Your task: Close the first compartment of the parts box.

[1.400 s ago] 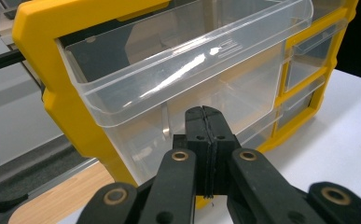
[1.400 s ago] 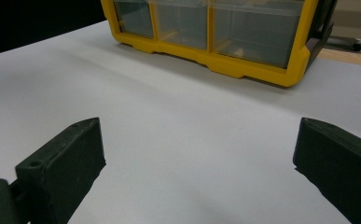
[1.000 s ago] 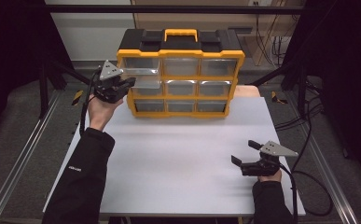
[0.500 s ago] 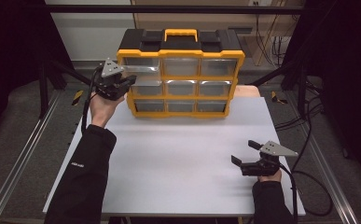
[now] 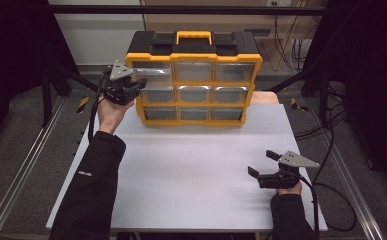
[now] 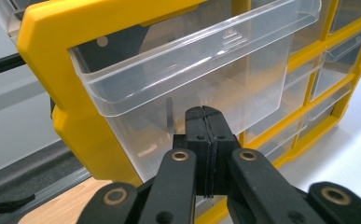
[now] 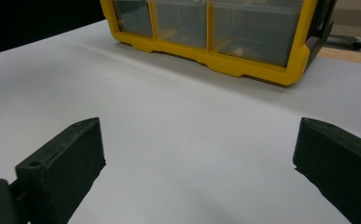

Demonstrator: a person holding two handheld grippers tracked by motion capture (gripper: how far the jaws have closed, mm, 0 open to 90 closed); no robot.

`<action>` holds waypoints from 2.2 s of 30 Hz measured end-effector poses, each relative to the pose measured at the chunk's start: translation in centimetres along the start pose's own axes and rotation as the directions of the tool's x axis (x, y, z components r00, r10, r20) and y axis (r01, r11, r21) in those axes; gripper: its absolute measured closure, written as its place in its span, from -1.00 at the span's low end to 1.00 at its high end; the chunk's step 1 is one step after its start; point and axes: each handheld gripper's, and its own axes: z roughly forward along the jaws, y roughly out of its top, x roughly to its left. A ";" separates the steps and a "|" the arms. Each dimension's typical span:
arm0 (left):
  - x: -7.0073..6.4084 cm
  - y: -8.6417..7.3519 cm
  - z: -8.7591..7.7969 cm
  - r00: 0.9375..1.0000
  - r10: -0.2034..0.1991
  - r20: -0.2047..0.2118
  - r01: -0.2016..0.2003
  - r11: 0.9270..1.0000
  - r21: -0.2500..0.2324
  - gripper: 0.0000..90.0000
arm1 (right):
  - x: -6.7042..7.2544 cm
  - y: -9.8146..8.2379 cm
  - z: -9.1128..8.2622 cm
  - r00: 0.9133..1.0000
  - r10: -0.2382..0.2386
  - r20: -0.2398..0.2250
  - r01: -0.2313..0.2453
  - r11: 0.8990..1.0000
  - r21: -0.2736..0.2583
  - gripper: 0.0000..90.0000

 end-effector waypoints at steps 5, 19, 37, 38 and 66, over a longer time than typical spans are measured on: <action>0.1 0.1 0.2 1.000 0.002 -0.005 -0.002 1.000 0.001 0.98 | 0.0 0.0 0.0 1.000 -0.001 0.001 0.001 1.000 0.000 -0.95; 0.3 0.2 1.1 1.000 -0.001 -0.010 0.001 1.000 0.011 0.98 | 0.0 0.0 0.0 1.000 -0.001 0.003 0.001 1.000 0.000 -0.95; 0.7 0.2 1.9 1.000 -0.001 -0.019 0.001 1.000 0.004 0.98 | -0.1 0.0 0.0 1.000 -0.003 0.003 0.003 1.000 -0.002 -0.95; 0.7 0.3 1.9 1.000 0.000 -0.020 0.000 1.000 0.005 0.98 | -0.1 0.0 0.0 1.000 -0.003 0.003 0.003 1.000 -0.002 -0.95; 1.0 0.5 2.9 0.999 -0.003 -0.032 0.004 1.000 0.013 0.98 | -0.1 0.0 -0.1 1.000 0.001 0.001 -0.001 1.000 -0.005 -0.95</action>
